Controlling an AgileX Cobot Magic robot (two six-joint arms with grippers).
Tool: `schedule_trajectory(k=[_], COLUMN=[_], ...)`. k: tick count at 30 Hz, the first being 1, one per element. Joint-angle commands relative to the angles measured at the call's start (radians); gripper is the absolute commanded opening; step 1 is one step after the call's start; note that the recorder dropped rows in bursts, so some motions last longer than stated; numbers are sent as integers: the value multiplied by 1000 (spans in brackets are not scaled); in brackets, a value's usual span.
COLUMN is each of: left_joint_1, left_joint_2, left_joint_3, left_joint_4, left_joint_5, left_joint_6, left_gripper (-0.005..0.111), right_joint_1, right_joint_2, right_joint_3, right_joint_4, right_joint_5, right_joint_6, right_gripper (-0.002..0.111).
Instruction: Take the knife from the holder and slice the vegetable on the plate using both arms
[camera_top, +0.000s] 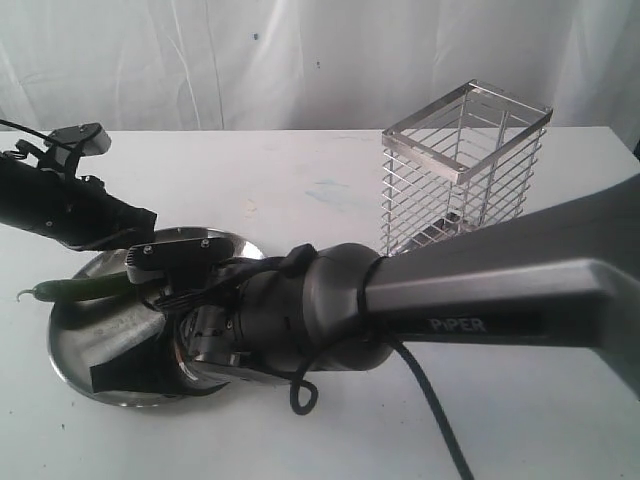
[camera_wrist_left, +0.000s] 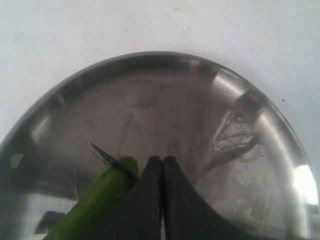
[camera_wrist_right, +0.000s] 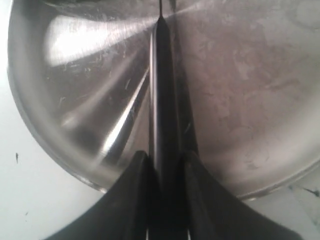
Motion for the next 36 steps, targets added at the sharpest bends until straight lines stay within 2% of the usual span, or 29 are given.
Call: schedule_trajectory(k=[1, 7, 13, 23, 36], left_joint_1=[-2, -2, -2, -2, -2], left_joint_2=[-24, -26, -26, -26, -26], left_joint_3=[7, 7, 7, 7, 7], left_joint_4=[-10, -10, -8, -4, -4], left_joint_5=[36, 47, 45, 45, 45], left_joint_6=[-11, -11, -11, -11, -11], left_gripper=[2, 2, 2, 2, 2], right_joint_1=[-4, -4, -4, -4, -21], right_joint_2=[25, 56, 77, 77, 88], right_joint_3=[-23, -55, -86, -160, -163], right_joint_4=[41, 79, 174, 170, 174], right_joint_5=[-7, 0, 51, 77, 116], right_joint_6=[-61, -98, -233, -267, -277], right_gripper=[0, 0, 0, 0, 0])
